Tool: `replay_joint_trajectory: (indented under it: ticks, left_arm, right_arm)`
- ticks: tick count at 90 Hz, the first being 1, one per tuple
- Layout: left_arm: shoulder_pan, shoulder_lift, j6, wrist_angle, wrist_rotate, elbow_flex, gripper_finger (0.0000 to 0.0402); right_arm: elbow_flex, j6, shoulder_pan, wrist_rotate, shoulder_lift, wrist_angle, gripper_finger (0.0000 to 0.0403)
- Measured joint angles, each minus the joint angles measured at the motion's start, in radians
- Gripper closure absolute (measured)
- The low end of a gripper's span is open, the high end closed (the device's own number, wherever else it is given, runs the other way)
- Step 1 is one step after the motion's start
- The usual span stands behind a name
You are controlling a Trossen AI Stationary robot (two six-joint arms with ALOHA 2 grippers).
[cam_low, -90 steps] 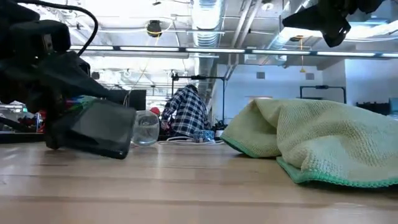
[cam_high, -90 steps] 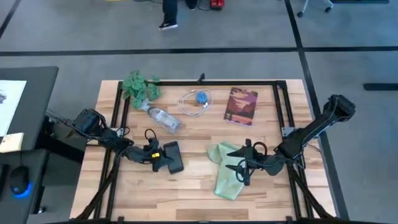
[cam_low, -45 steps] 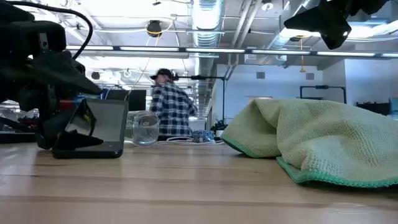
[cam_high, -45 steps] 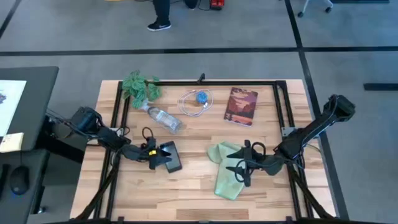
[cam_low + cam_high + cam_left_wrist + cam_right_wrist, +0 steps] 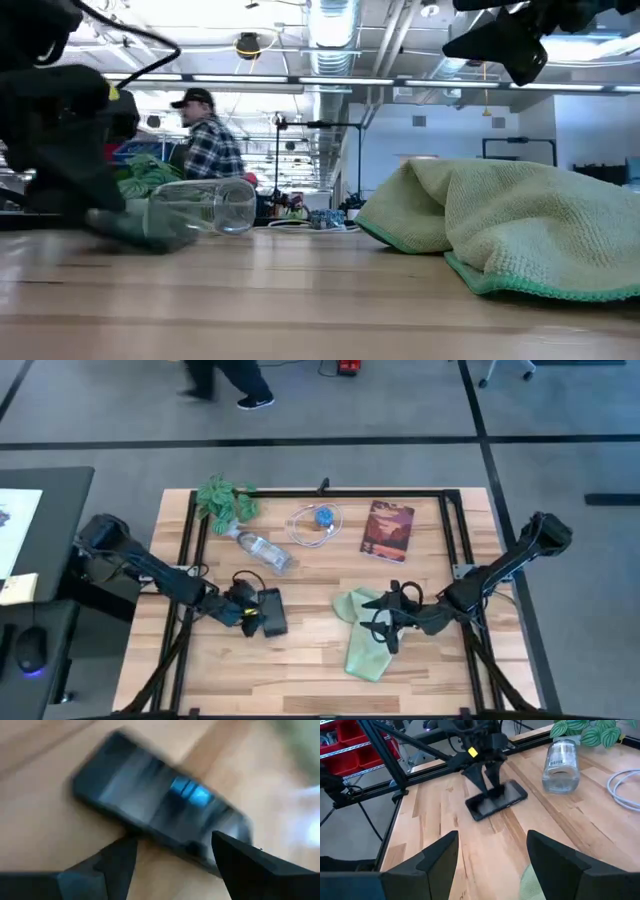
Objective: Apply microfiber cloth
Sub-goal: Wipe the back and front of the black cellphone with the green microfiber cloth, then return to Home Position
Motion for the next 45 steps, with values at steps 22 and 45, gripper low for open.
replay_joint_trajectory:
  ticks: [22, 45]
  left_arm:
    - [-0.057, -0.198, 0.201, 0.068, -0.108, 0.07, 0.0169]
    - [-0.066, -0.421, 0.518, 0.199, -0.18, 0.069, 0.0169]
  right_arm:
    - [0.0, 0.037, -0.022, -0.152, -0.122, -0.124, 0.0199]
    - [-0.04, -0.019, -0.116, -0.304, -0.374, -0.334, 0.0261]
